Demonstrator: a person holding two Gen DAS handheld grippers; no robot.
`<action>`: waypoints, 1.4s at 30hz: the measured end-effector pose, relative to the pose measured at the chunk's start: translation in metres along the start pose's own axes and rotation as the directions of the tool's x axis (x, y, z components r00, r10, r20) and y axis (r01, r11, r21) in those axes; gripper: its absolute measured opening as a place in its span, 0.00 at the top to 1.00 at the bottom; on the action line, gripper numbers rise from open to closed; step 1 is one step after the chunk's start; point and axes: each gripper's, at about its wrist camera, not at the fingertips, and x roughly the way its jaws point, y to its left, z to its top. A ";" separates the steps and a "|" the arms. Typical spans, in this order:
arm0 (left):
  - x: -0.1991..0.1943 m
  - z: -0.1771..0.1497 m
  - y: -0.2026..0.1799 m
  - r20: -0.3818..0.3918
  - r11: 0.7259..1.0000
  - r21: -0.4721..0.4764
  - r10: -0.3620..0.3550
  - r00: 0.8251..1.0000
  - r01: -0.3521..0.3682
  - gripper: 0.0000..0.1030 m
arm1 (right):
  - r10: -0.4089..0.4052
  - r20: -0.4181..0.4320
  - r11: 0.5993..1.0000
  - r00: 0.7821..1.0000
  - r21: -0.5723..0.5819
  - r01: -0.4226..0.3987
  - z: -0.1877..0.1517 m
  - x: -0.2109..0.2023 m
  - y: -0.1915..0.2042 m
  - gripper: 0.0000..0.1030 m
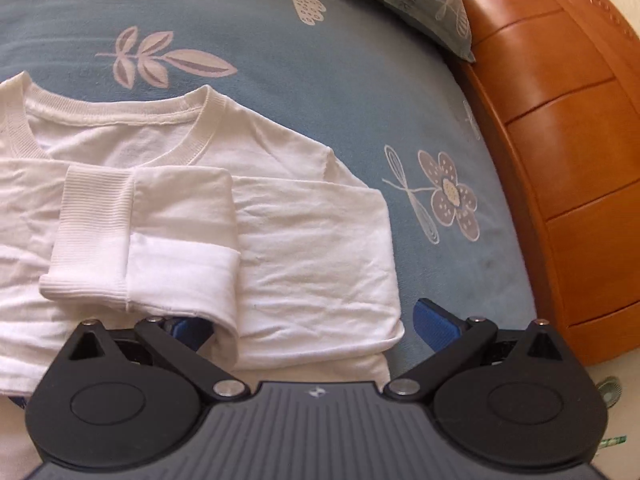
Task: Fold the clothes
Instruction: 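Lower the sleeve onto the sweatshirt body and open the left gripper, then lift the open left gripper away from the folded sleeve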
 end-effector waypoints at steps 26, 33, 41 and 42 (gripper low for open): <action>-0.055 0.000 -0.014 0.129 0.982 0.176 -0.087 0.988 0.063 0.01 | -0.067 -0.027 0.997 0.997 -0.030 0.066 0.004 0.006 0.013 0.00; -0.033 0.010 -0.003 0.119 0.994 0.051 -0.107 0.987 0.102 0.01 | -0.106 -0.030 0.993 0.994 -0.057 0.104 0.005 0.002 0.021 0.00; -0.054 0.000 0.029 0.133 0.998 0.061 0.002 0.991 -0.011 0.01 | -0.124 -0.033 0.992 0.992 -0.036 0.123 0.008 0.000 0.009 0.00; -0.062 -0.002 0.034 0.138 0.997 0.070 0.023 0.990 -0.033 0.01 | -0.126 -0.035 0.991 0.991 -0.044 0.125 0.009 0.002 0.009 0.00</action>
